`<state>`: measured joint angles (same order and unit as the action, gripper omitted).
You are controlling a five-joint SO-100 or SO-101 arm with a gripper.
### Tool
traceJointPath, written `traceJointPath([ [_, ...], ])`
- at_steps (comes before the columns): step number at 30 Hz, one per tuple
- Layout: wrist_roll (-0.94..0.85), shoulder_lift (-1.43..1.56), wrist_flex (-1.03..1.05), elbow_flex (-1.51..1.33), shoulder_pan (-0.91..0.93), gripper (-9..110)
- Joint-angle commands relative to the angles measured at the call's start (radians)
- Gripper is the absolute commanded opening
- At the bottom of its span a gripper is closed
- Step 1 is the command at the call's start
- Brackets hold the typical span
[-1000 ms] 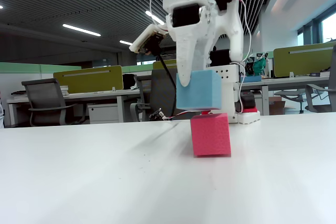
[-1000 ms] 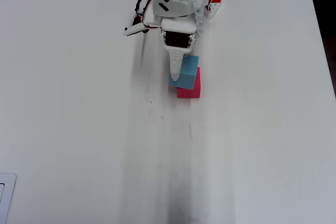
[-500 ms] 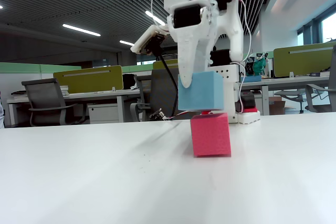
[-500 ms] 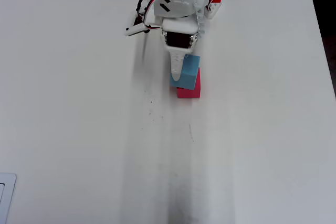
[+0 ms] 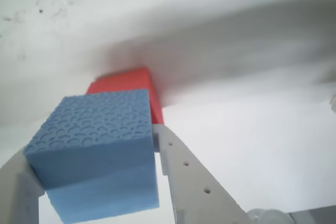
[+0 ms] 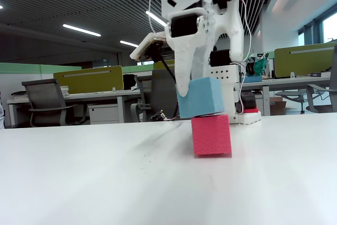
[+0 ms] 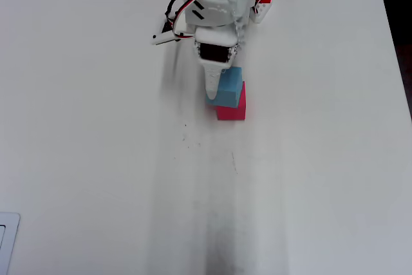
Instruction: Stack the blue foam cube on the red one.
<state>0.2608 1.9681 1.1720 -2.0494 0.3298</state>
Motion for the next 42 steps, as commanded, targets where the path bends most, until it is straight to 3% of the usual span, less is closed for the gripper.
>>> traceJointPath([
  [1, 0.005, -0.002, 0.009, 0.055, 0.005, 28],
  [25, 0.005, 0.169, 0.086, 0.098, -0.044, 30],
  [42, 0.005, 0.738, 0.072, -0.178, -0.080, 23],
])
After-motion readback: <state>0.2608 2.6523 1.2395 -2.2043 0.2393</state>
